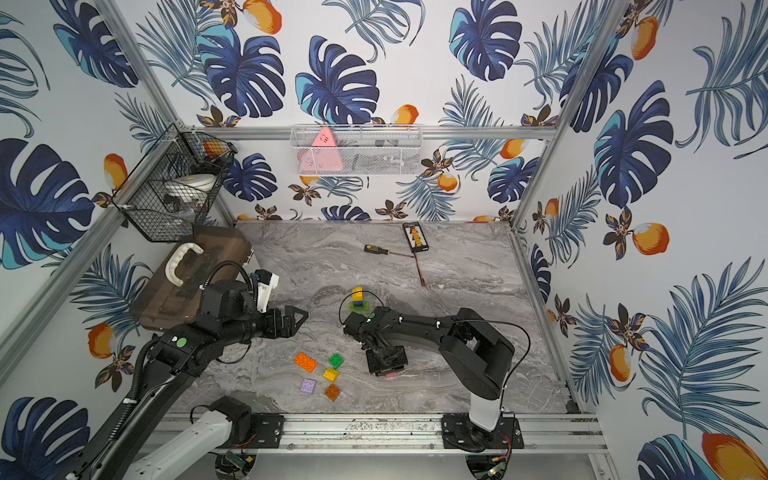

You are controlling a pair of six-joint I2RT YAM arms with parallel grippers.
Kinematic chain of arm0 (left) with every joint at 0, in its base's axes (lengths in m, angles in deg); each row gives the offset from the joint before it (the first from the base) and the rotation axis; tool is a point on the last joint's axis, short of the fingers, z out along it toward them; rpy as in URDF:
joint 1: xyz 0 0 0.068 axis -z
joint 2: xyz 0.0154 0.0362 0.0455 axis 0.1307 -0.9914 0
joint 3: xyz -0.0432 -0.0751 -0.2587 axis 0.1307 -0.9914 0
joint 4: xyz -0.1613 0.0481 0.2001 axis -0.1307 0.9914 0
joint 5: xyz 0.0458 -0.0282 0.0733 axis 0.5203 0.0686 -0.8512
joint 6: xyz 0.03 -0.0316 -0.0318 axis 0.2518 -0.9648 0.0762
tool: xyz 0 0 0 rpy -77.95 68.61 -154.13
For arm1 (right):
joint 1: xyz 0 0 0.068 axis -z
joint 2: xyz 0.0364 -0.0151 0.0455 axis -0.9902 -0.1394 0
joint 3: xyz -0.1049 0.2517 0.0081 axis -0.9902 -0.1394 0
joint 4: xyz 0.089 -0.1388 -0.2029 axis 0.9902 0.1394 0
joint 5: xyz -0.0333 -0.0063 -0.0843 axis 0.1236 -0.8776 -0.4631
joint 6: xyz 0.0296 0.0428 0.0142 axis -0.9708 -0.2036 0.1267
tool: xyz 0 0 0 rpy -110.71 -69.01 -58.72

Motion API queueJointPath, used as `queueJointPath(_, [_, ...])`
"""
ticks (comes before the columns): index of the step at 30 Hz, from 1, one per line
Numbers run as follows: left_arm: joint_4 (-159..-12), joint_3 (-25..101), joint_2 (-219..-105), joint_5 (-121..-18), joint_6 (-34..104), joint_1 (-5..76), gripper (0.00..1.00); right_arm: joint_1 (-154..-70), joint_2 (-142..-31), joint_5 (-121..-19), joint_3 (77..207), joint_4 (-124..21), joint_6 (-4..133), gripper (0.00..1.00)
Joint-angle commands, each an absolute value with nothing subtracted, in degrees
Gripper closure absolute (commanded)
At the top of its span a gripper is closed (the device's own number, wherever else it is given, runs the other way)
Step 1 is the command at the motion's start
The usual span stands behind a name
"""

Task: Assemble the number 1 with lego
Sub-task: Place the lego brick at the center of the board, then pick up the lego brick from the center of the board.

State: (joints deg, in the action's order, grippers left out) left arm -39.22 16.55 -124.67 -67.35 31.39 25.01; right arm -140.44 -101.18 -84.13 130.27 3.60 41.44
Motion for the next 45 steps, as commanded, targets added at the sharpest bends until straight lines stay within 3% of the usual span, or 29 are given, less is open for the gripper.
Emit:
queueJointPath(1, [-40.09,16.86,-124.61,-67.42,31.45,25.06,0.01,-140.59,-98.89,-85.75,128.95,1.73,39.72,0.58])
queueJointPath(3, [-40.09,16.86,-124.64,-67.35,31.53,25.09,0.01,-140.7,-96.44,-85.84,128.0,1.16,38.92,0.51])
queueJointPath(10, [-40.04,16.86,-124.45,-67.51,31.46,25.05,0.01,-140.83,-88.78,-85.78,123.35,-1.13,36.52,0.43])
queueJointPath(45, [-40.06,16.82,-124.71,-67.51,31.51,25.04,0.01,-141.14,-93.22,-85.71,122.61,-3.34,37.37,0.54])
